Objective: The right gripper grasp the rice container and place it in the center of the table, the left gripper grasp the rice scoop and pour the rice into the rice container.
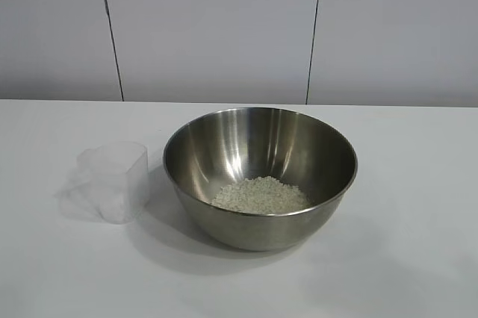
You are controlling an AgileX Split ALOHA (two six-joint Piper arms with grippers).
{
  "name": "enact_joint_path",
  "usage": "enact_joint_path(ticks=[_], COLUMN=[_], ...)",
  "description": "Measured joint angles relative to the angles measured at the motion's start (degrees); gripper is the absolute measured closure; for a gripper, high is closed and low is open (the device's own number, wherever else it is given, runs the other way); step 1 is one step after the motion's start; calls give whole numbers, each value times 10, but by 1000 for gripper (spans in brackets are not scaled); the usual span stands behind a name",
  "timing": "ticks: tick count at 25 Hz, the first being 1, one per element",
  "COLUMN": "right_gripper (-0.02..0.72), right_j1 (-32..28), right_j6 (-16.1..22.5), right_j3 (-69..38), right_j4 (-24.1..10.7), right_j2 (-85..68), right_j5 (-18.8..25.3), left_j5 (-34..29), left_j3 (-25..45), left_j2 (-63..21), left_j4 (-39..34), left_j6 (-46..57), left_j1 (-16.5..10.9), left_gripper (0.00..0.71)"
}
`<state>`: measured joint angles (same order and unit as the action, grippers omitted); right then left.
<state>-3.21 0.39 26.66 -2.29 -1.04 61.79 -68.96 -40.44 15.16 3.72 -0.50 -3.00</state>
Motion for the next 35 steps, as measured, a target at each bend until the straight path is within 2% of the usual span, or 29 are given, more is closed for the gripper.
enact_joint_path(ticks=[7, 11, 22, 30, 35], right_gripper=[9, 9, 9, 9, 9], right_j1=[0, 0, 0, 0, 0], right_j6=[0, 0, 0, 0, 0], right_j3=[0, 0, 0, 0, 0], right_j4=[0, 0, 1, 1, 1], right_j2=[0, 0, 0, 0, 0], right_j5=[0, 0, 0, 0, 0], left_j5=[-17, -17, 1, 21, 29], left_j3=[24, 26, 58, 117, 120], left_j2=[-1, -5, -138, -152, -152], left_j4=[0, 0, -6, -37, -37], left_j6=[0, 0, 0, 0, 0], left_j1=[49, 63, 65, 65, 65], left_gripper=[45, 45, 45, 45, 45])
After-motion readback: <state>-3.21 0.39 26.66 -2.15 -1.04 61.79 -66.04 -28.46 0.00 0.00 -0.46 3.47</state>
